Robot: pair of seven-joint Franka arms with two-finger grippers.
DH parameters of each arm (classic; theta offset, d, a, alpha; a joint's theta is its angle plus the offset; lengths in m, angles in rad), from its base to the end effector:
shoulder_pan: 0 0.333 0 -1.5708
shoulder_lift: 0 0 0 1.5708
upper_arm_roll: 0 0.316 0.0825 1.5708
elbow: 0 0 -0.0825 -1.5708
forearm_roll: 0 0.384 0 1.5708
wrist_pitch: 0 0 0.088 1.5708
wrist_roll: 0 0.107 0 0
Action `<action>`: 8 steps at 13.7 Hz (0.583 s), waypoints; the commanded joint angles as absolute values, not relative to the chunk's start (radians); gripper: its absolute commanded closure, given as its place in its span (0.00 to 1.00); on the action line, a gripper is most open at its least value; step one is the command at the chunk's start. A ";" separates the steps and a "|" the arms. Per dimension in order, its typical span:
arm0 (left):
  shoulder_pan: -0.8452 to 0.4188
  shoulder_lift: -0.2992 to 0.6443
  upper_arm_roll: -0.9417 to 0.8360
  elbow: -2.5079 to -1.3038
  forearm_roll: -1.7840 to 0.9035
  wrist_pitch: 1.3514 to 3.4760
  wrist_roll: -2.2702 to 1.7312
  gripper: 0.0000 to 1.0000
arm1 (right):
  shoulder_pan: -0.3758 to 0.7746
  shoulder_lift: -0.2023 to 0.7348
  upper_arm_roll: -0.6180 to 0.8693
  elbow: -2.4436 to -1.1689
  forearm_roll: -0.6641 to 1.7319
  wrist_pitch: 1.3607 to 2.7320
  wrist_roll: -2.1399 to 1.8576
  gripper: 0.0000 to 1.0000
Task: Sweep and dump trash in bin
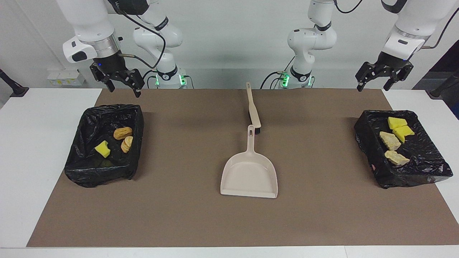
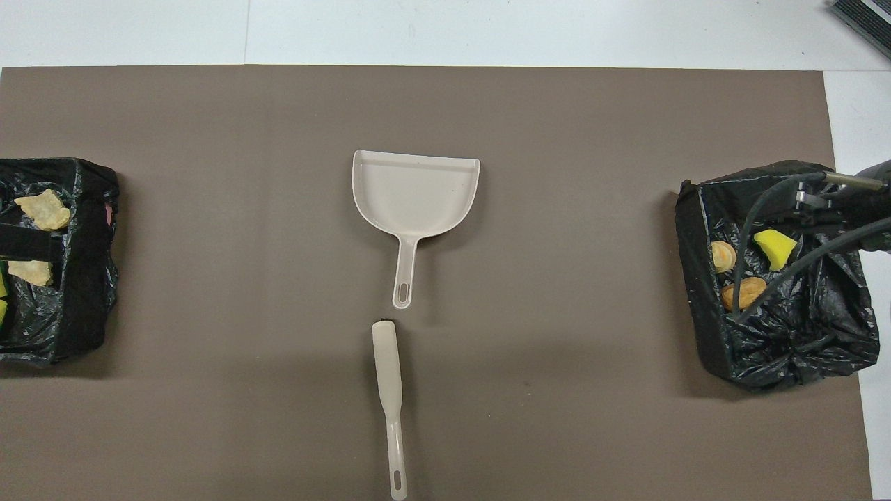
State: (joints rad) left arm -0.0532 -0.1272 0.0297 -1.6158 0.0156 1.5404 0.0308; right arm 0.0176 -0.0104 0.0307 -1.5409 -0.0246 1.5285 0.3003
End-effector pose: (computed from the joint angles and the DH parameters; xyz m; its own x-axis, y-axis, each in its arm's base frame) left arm 0.5110 -0.0092 0.6683 0.9972 -0.0538 0.0513 -0.0532 -0.9985 -0.0134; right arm 0.5468 0.0238 0.6406 0.9682 -0.2503 0.0055 -0.2503 -0.9679 0.0244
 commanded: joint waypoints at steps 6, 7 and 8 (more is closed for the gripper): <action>-0.063 -0.118 0.012 -1.559 0.028 1.473 0.026 0.00 | 0.003 0.003 0.038 -1.516 -0.015 1.525 0.264 0.00; -0.066 -0.114 0.012 -1.551 0.032 1.482 0.022 0.00 | 0.003 0.003 0.038 -1.516 -0.015 1.526 0.262 0.00; -0.066 -0.114 0.011 -1.552 0.019 1.483 0.012 0.00 | 0.003 0.003 0.037 -1.516 -0.012 1.526 0.264 0.00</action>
